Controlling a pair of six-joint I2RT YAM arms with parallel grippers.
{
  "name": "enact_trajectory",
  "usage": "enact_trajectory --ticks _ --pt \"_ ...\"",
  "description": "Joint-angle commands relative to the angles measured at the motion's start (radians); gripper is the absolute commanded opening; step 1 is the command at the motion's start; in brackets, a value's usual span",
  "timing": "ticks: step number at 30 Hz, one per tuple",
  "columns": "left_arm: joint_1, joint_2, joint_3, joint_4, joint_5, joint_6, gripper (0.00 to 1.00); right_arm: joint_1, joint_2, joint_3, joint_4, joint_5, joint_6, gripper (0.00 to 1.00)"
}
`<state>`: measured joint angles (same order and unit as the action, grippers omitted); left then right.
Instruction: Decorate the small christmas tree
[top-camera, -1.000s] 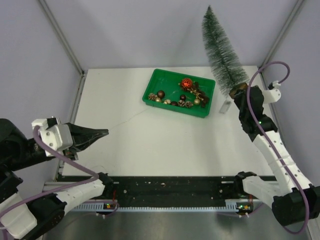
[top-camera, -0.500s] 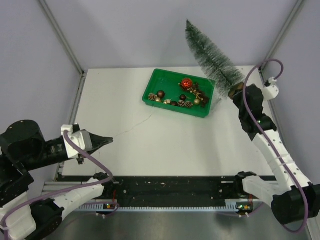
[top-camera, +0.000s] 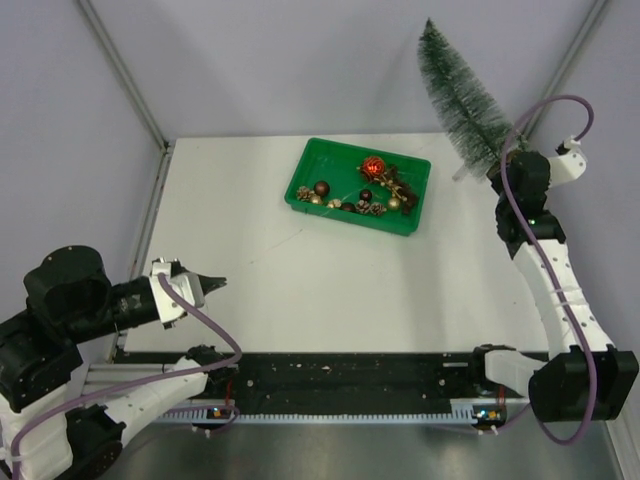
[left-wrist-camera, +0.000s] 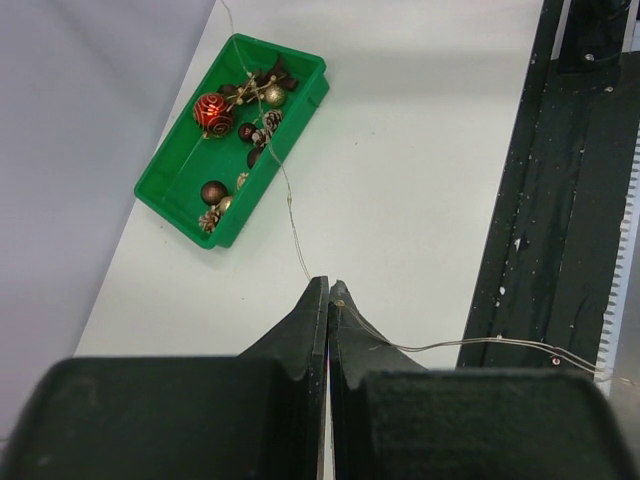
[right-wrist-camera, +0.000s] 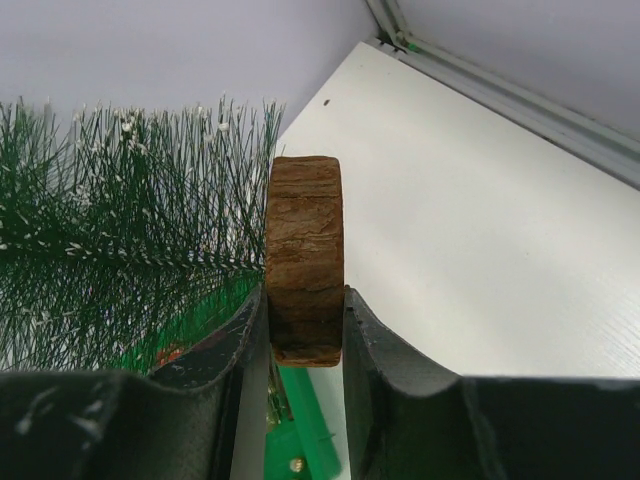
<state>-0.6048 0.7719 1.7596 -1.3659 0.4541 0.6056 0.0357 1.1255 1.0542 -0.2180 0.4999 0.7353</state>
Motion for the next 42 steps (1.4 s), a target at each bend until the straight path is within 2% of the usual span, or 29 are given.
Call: enact_trajectory --ticks 1,10,15,18,20,24,28,32,35,38,40,42 --pt "0.0 -0.003 0.004 -0.222 -0.011 0.026 0.0 -0.031 0.014 0.009 0.075 -0.006 -0.001 0.0" --pt "0.002 -0.006 -0.034 -0.2 -0.018 0.04 0.0 -0.075 -0.038 -0.034 0.127 -0.05 0.058 0.0" --pt "0.002 -0.034 -0.127 -0.142 -0.069 0.02 0.0 -0.195 -0.087 -0.049 0.14 -0.199 0.147 0.0" --pt "0.002 -0.059 -0.208 -0.087 -0.124 -0.007 0.0 -0.278 -0.093 -0.057 0.137 -0.276 0.159 0.0" --pt "0.002 -0.08 -0.279 -0.03 -0.19 -0.024 0.0 -0.28 -0.11 -0.066 0.147 -0.284 0.144 0.0" --pt "0.0 -0.117 -0.435 0.1 -0.336 -0.055 0.0 -0.284 -0.154 -0.124 0.281 -0.429 0.191 0.0" --pt "0.0 -0.118 -0.544 0.198 -0.406 -0.105 0.0 -0.289 -0.213 -0.163 0.374 -0.573 0.233 0.0" --pt "0.002 -0.109 -0.626 0.284 -0.445 -0.154 0.0 -0.296 -0.285 -0.183 0.399 -0.65 0.26 0.0" --pt "0.008 -0.103 -0.689 0.338 -0.531 -0.185 0.0 -0.296 -0.343 -0.203 0.394 -0.675 0.256 0.0" --pt "0.042 -0.077 -0.745 0.35 -0.584 -0.201 0.0 -0.298 -0.38 -0.211 0.379 -0.685 0.233 0.0" --pt "0.112 -0.054 -0.784 0.358 -0.582 -0.201 0.0 -0.298 -0.394 -0.206 0.374 -0.692 0.219 0.0" --pt "0.219 -0.025 -0.796 0.37 -0.513 -0.191 0.0 -0.298 -0.403 -0.197 0.384 -0.718 0.205 0.0"
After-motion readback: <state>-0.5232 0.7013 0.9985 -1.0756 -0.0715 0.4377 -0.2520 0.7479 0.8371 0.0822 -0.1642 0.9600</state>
